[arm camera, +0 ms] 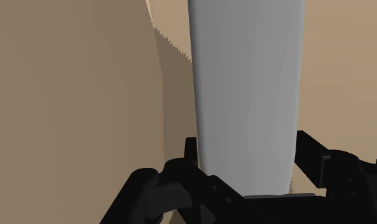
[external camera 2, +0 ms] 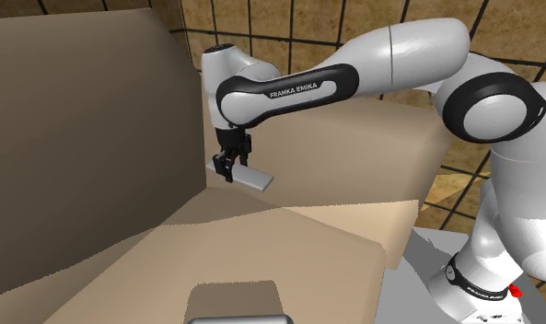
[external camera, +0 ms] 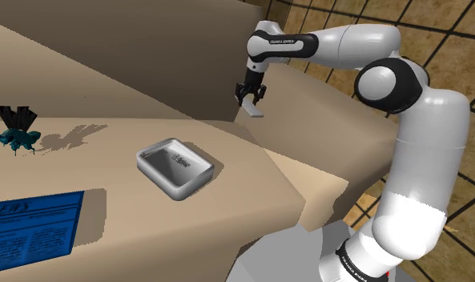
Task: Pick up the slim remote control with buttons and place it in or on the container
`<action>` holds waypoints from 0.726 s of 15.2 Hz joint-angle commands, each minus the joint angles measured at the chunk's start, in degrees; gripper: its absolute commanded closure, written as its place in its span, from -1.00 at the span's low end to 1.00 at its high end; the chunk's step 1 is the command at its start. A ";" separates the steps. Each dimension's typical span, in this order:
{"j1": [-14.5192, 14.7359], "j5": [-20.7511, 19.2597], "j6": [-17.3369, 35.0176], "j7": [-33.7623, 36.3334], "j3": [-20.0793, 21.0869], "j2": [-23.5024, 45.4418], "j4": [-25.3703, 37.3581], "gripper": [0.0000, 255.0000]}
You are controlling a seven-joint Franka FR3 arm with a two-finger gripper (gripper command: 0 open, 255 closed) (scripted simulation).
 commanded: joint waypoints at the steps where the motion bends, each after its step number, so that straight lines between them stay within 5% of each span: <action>1: 0.02 0.00 -1.05 0.00 0.01 -0.23 0.82 1.00; 11: 7.74 -1.00 2.51 11.56 3.65 -8.59 -11.38 1.00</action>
